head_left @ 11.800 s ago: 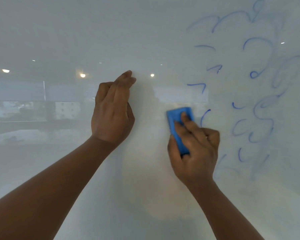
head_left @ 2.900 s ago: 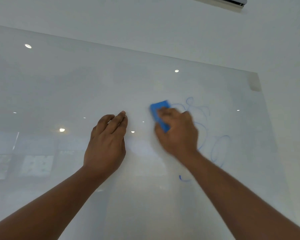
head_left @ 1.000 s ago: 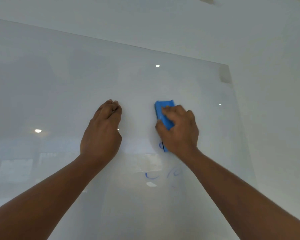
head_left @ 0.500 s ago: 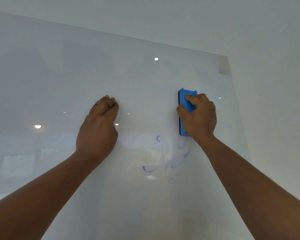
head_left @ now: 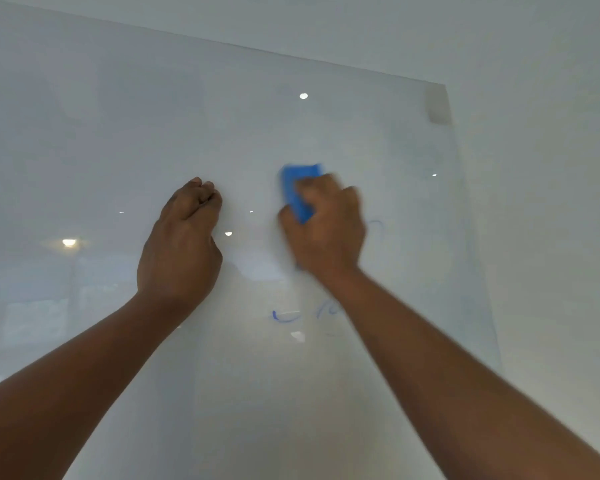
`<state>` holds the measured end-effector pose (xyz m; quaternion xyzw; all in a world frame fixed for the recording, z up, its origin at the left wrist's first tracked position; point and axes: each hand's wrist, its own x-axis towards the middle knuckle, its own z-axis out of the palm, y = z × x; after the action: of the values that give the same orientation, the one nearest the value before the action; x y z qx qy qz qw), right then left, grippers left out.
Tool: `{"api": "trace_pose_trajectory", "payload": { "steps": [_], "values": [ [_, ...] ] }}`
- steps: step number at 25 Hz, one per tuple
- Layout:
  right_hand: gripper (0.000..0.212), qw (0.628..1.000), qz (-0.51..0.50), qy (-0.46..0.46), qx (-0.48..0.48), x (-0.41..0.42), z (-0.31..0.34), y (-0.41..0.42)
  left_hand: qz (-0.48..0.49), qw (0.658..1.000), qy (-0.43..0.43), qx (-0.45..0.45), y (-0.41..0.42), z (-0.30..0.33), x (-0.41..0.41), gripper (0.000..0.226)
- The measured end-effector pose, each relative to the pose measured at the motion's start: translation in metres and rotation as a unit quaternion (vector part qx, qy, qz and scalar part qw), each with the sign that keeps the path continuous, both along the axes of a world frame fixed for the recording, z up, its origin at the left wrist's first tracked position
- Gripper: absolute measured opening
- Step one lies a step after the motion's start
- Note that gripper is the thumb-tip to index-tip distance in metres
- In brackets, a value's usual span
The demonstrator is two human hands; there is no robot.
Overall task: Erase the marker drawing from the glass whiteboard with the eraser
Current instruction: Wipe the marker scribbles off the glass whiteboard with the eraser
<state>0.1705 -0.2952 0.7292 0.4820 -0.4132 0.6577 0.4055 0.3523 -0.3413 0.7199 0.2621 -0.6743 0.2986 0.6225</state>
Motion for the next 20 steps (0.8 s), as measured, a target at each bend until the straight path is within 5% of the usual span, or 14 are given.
{"api": "trace_pose_trajectory", "payload": {
  "steps": [3, 5, 7, 11, 14, 18, 20],
  "values": [
    [0.036, 0.993, -0.016, 0.116, 0.022, -0.009, 0.0, 0.002, 0.006, 1.0, -0.003, -0.011, -0.002, -0.001, 0.002, 0.058],
    [0.031, 0.999, -0.02, -0.027, 0.009, -0.033, 0.025, 0.013, 0.001, 1.0, -0.001, -0.009, 0.0, -0.001, 0.0, 0.058],
    [0.03, 0.998, -0.011, -0.07, 0.001, -0.021, 0.021, 0.007, 0.001, 1.0, -0.001, -0.008, 0.001, -0.002, 0.0, 0.057],
    [0.033, 0.997, -0.017, 0.071, 0.02, -0.011, -0.005, 0.001, 0.003, 1.0, -0.012, -0.019, -0.001, -0.003, 0.001, 0.056],
    [0.029, 0.996, 0.005, -0.092, -0.004, -0.027, 0.017, 0.009, 0.002, 1.0, -0.017, -0.02, 0.001, -0.005, 0.001, 0.054],
    [0.038, 0.996, -0.013, 0.09, 0.024, 0.0, -0.037, -0.001, 0.015, 0.992, -0.103, -0.067, 0.003, -0.014, -0.002, 0.052],
    [0.037, 0.997, -0.021, 0.072, 0.031, -0.045, -0.024, 0.011, 0.008, 0.992, -0.109, -0.067, 0.004, -0.016, -0.004, 0.051]
  ]
}}
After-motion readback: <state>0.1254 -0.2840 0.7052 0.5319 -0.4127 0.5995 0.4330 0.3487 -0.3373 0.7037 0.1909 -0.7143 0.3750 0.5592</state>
